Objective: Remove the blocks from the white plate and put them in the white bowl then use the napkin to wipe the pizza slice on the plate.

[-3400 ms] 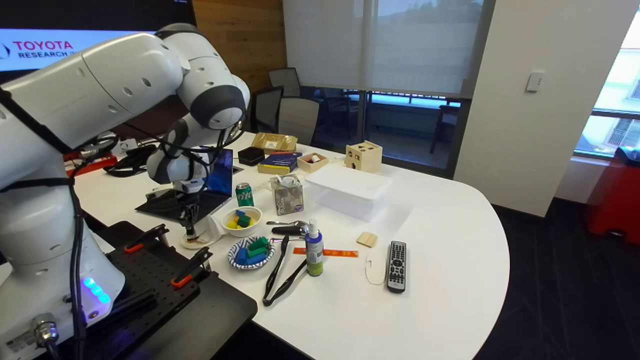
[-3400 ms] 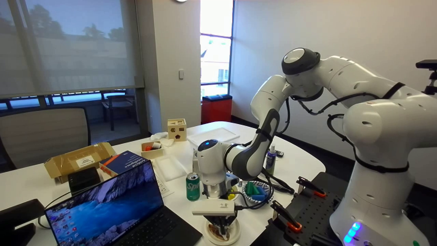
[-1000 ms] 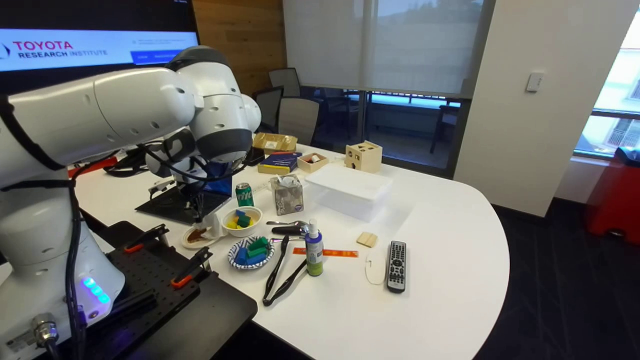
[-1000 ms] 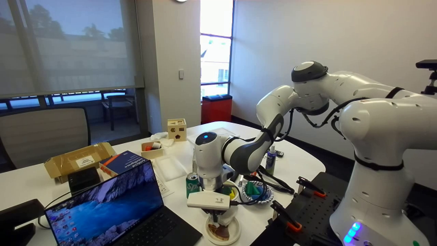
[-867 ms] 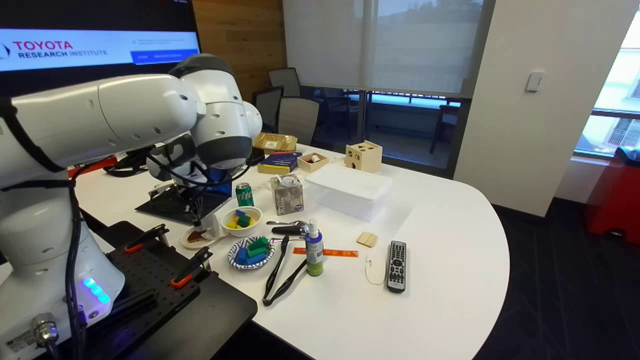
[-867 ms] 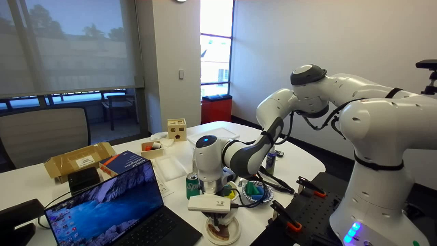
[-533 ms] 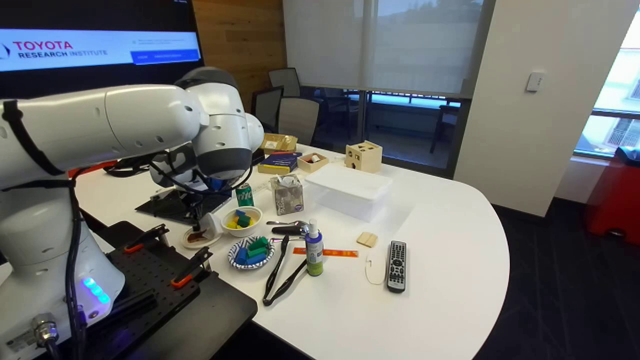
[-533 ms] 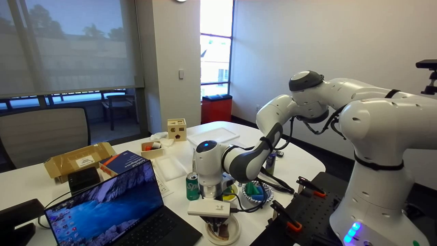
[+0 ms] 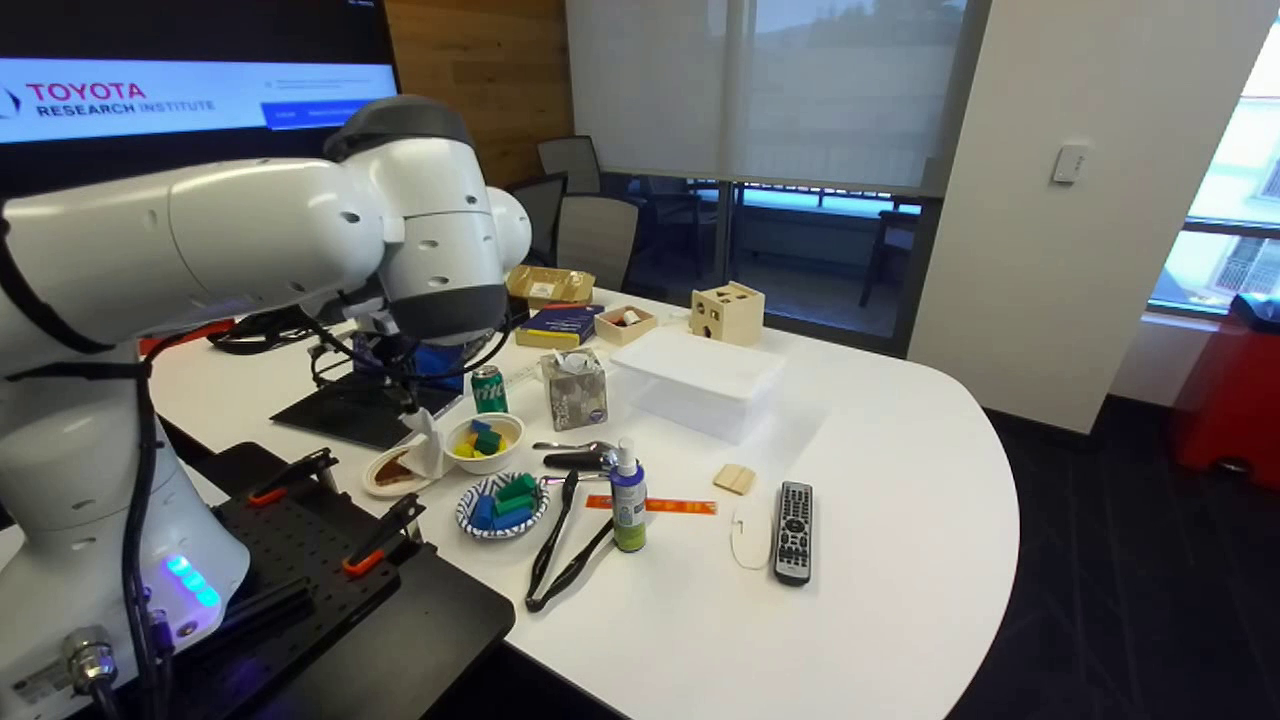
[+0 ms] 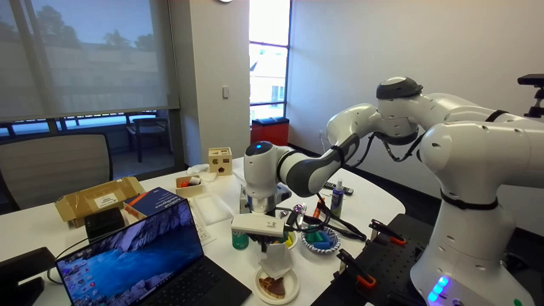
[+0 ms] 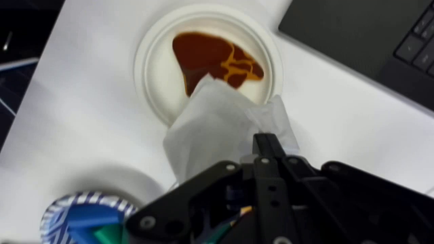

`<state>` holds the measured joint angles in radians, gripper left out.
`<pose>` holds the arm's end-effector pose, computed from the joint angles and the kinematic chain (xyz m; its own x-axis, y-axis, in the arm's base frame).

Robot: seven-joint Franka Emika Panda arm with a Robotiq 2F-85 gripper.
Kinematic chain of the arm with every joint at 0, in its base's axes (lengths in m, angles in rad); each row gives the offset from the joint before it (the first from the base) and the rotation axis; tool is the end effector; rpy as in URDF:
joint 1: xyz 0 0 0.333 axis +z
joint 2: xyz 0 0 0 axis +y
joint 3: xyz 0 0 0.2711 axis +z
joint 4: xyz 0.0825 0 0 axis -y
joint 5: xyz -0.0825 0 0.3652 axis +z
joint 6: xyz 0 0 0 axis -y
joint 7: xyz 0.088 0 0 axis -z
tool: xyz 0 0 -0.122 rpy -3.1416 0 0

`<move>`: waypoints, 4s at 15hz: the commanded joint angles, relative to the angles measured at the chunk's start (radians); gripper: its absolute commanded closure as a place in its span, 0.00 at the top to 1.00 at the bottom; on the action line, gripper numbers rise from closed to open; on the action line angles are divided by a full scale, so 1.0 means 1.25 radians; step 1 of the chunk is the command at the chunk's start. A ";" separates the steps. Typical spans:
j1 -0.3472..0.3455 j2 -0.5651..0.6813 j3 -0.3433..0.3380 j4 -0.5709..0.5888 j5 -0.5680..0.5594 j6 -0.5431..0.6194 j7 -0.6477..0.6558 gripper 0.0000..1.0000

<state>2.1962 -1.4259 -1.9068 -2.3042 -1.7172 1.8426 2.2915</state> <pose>0.3948 0.2161 0.0841 0.5990 -0.7978 0.0687 -0.8007 -0.5979 0.0383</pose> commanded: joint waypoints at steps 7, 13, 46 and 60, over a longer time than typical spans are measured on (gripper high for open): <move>-0.022 0.181 0.142 0.028 -0.033 -0.263 -0.022 0.00; 0.018 0.212 0.056 0.101 -0.169 -0.364 -0.003 0.00; 0.078 -0.021 -0.005 0.482 -0.319 -0.433 -0.118 0.71; -0.214 -0.023 0.136 0.127 -0.180 -0.312 -0.443 1.00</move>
<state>2.0135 -1.4603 -1.7524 -2.0566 -1.9385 1.3727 1.8481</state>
